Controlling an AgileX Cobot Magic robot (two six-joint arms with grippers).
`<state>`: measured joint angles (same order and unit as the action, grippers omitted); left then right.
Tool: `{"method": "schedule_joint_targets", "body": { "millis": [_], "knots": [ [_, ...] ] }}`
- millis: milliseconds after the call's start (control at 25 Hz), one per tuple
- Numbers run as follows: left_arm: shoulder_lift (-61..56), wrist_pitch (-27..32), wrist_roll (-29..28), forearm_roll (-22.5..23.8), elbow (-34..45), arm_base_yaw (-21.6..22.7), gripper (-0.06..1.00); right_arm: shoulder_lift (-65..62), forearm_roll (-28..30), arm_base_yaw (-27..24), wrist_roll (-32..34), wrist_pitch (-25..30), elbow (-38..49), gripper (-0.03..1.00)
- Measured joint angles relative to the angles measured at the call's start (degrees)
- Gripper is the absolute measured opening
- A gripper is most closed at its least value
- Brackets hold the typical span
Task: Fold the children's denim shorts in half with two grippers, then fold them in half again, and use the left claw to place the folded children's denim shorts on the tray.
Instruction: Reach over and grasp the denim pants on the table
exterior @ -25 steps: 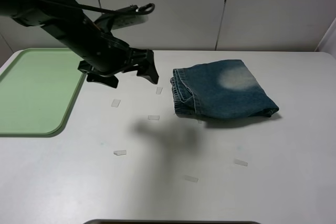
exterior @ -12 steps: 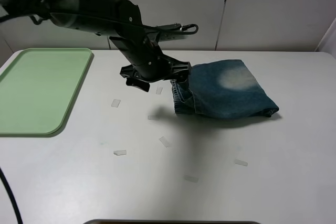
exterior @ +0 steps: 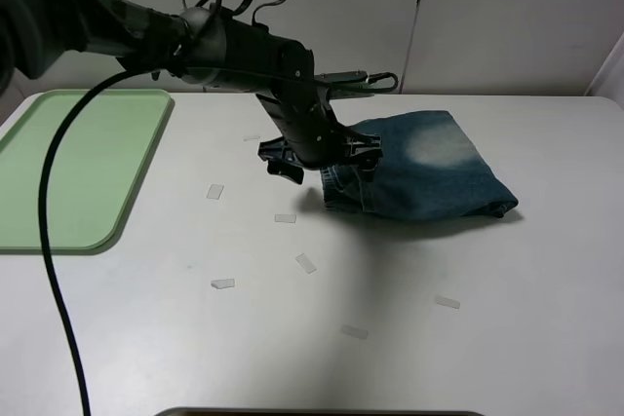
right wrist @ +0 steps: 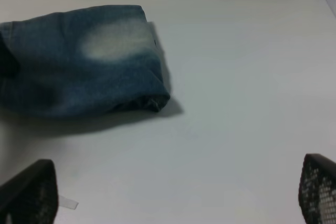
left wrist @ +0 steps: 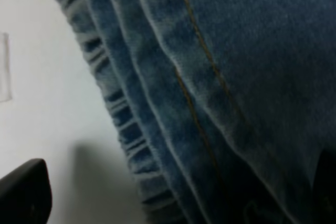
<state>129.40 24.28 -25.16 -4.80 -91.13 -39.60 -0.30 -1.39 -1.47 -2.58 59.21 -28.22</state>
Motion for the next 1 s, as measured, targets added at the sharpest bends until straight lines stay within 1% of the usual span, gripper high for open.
{"method": "schedule_joint_targets", "body": {
  "millis": [280, 480, 680, 760, 840, 1000],
  "knots": [
    [3.0, -1.3, -1.8, 0.3, -1.0, -0.8, 1.00, 0.0, 0.0, 0.0, 0.0, 0.0, 0.0, 0.69],
    [4.0, -3.0, -1.8, -1.0, -1.8, -1.4, 1.00, 0.0, 0.0, 0.0, 0.0, 0.0, 0.0, 0.69],
    [4.7, -5.6, -1.6, -1.1, -2.2, -2.5, 0.99, 0.0, 0.0, 0.0, 0.0, 0.0, 0.0, 0.69],
    [4.9, -6.6, -1.6, -1.0, -2.2, -2.8, 0.96, 0.0, 0.0, 0.0, 0.0, 0.0, 0.0, 0.69],
    [5.1, -7.1, -1.6, -1.1, -2.2, -2.8, 0.91, 0.0, 0.0, 0.0, 0.0, 0.0, 0.0, 0.69],
    [5.4, -7.7, -1.3, -1.1, -2.2, -2.8, 0.77, 0.0, 0.0, 0.0, 0.0, 0.0, 0.0, 0.69]
  ]
}}
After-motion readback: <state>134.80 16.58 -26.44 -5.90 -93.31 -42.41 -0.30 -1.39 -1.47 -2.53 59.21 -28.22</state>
